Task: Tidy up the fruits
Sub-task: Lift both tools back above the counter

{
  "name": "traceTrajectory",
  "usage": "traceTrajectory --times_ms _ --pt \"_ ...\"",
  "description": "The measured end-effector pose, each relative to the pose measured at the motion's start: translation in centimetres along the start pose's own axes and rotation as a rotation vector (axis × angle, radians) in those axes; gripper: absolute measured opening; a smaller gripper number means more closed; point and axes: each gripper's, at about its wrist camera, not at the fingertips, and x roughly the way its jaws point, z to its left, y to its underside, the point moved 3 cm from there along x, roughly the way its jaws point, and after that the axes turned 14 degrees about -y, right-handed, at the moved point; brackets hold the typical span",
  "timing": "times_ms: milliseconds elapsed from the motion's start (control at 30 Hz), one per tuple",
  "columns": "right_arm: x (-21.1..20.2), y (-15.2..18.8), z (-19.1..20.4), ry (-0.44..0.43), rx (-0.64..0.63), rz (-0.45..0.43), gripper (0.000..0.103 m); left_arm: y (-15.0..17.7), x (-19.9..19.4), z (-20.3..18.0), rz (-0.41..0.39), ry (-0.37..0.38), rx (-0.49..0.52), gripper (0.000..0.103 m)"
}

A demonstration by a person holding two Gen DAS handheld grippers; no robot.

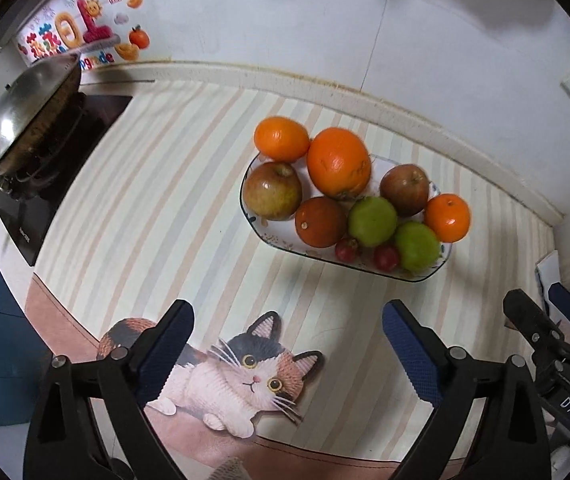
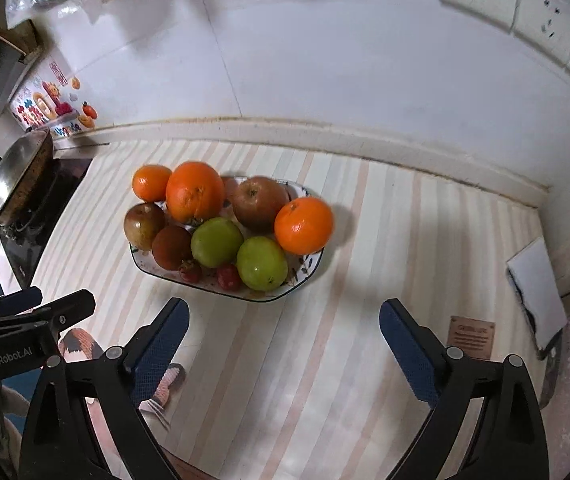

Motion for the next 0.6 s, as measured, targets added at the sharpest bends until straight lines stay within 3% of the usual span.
traceTrajectory --times_ms 200,600 --pt "-4.2 0.2 0.9 -0.001 -0.013 -0.047 0.098 1.1 -4.4 0.8 -0.082 -0.019 -0.016 0.097" --pt "-16.4 3.2 5.4 -0.014 -0.101 -0.174 0.099 5.8 -14.8 2.4 -0.243 -0.011 -0.016 0.097"
